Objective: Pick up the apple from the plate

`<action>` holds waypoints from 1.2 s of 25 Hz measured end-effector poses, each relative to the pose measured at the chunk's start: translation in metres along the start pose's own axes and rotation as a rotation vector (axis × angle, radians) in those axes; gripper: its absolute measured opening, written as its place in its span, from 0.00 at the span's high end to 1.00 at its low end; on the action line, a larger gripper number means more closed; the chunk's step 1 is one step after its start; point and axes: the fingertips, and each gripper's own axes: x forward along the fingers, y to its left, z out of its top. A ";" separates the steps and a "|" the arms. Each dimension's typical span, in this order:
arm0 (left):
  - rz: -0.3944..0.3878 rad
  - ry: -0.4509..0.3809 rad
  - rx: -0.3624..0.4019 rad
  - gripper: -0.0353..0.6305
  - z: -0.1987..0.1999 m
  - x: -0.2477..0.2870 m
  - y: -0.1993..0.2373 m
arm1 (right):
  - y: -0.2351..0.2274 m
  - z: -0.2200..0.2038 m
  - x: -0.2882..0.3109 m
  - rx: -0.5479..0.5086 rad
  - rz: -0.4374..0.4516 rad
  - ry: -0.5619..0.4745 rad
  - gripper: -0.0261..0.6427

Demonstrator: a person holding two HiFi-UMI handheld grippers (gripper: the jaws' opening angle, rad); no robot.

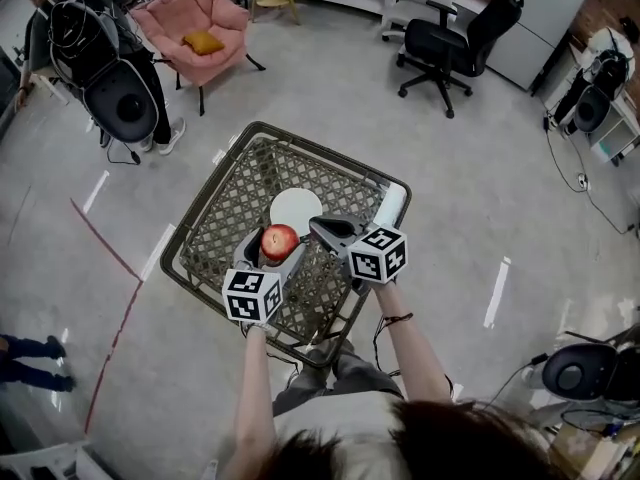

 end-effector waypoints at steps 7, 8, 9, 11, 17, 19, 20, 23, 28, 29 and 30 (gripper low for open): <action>0.010 -0.024 -0.007 0.34 0.011 -0.020 -0.004 | 0.017 0.008 -0.004 -0.002 0.013 -0.023 0.95; 0.010 -0.027 -0.007 0.34 0.011 -0.021 -0.005 | 0.018 0.009 -0.005 -0.003 0.016 -0.027 0.95; 0.009 -0.029 -0.006 0.34 0.011 -0.023 -0.006 | 0.020 0.010 -0.005 -0.005 0.019 -0.029 0.95; 0.005 -0.029 -0.004 0.34 0.011 -0.026 -0.007 | 0.023 0.010 -0.005 -0.009 0.023 -0.033 0.95; -0.009 -0.042 -0.007 0.34 0.015 -0.033 -0.012 | 0.032 0.014 -0.008 -0.010 0.031 -0.053 0.95; -0.011 -0.046 -0.005 0.34 0.016 -0.035 -0.014 | 0.033 0.015 -0.009 -0.007 0.032 -0.061 0.95; -0.012 -0.047 -0.004 0.34 0.016 -0.035 -0.016 | 0.033 0.015 -0.010 -0.007 0.033 -0.064 0.95; -0.017 -0.048 0.001 0.34 0.015 -0.037 -0.022 | 0.035 0.016 -0.014 -0.006 0.037 -0.074 0.95; -0.017 -0.047 -0.003 0.34 0.014 -0.042 -0.025 | 0.041 0.015 -0.018 -0.008 0.042 -0.074 0.95; -0.014 -0.048 -0.004 0.34 0.014 -0.042 -0.025 | 0.041 0.014 -0.019 -0.008 0.042 -0.073 0.95; -0.011 -0.049 -0.005 0.34 0.014 -0.043 -0.024 | 0.041 0.013 -0.020 -0.009 0.042 -0.072 0.95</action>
